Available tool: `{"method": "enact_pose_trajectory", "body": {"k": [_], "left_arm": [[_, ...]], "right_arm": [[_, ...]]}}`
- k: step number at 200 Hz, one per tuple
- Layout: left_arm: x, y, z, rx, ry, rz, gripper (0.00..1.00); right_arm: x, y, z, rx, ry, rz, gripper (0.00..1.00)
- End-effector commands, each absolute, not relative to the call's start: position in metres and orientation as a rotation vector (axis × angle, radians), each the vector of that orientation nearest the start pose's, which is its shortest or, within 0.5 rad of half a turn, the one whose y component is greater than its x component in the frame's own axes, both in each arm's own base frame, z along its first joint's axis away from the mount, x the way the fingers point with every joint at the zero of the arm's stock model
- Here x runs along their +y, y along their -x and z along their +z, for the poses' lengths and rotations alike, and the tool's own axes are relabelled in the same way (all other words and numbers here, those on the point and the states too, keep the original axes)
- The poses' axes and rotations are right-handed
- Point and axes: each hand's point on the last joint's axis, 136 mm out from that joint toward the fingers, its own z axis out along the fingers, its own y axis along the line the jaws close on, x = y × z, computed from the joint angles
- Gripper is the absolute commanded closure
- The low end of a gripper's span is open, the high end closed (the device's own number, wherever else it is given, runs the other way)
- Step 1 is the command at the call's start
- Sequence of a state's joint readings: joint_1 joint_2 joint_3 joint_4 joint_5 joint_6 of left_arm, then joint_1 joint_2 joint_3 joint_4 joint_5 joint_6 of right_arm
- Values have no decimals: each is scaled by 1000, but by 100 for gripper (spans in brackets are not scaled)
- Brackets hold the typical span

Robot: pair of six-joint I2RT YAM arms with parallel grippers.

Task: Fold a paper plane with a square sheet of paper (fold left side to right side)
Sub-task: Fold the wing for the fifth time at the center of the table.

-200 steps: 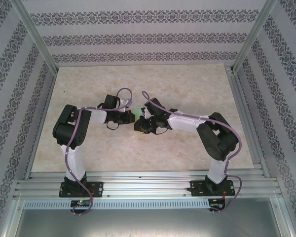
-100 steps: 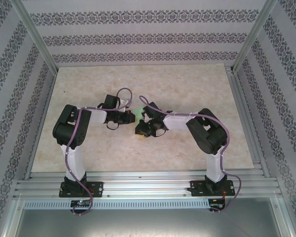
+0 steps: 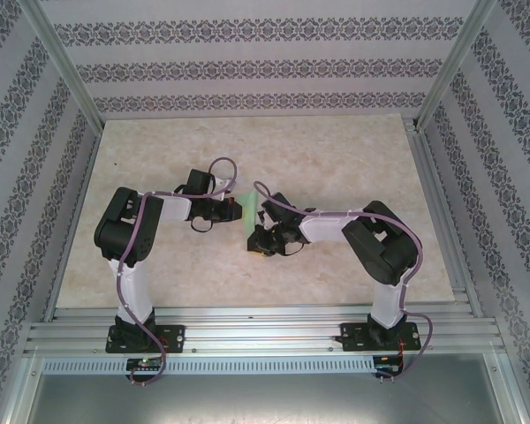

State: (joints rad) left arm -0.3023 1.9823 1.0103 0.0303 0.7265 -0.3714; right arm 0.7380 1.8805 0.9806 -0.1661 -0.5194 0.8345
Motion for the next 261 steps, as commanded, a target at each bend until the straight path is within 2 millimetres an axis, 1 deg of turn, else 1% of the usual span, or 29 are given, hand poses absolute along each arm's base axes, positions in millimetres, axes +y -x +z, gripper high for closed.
{"method": "enact_pose_trajectory", "body": {"k": [1,12,31,49,70,83,103,118,159,177,192,210,223,240,261], "left_arm": [[-205,-376,-11,2653,-109,-995,100],[-205,-376,-11,2654,-106,-999,100],[-206,-375,-11,2652,-101,-1003,100],[-206,-375,-12,2651,-95,-1007,100],[-205,-375,-12,2651,-93,-1004,100],[-205,-374,-12,2651,-93,-1003,100],[-205,-374,-12,2653,-90,-999,100],[-204,-373,-12,2655,-89,-997,100],[-202,-372,-14,2660,-86,-982,100],[-203,-373,-11,2651,-85,-996,100],[-205,-375,-5,2637,-83,-1007,100],[-205,-379,8,2609,-78,-1026,100],[-204,-384,21,2580,-72,-1037,100],[-201,-390,39,2546,-68,-1040,92],[-199,-393,61,2502,-72,-1045,91]], "right_arm": [[331,-231,25,3014,103,1072,84],[333,-243,39,2970,121,1084,84],[336,-271,59,2875,109,1134,83],[339,-291,65,2827,92,1137,83],[348,-309,62,2791,72,1144,84],[350,-319,57,2788,55,1117,84],[350,-327,44,2804,40,1080,84],[347,-326,30,2834,23,1055,84],[334,-311,1,2925,14,973,84],[325,-303,-12,2977,21,900,84],[316,-295,-20,3016,29,829,84],[309,-286,-26,3051,38,791,84],[305,-281,-29,3068,42,774,84],[301,-276,-33,3083,47,757,84],[299,-274,-37,3092,46,748,84]]}}
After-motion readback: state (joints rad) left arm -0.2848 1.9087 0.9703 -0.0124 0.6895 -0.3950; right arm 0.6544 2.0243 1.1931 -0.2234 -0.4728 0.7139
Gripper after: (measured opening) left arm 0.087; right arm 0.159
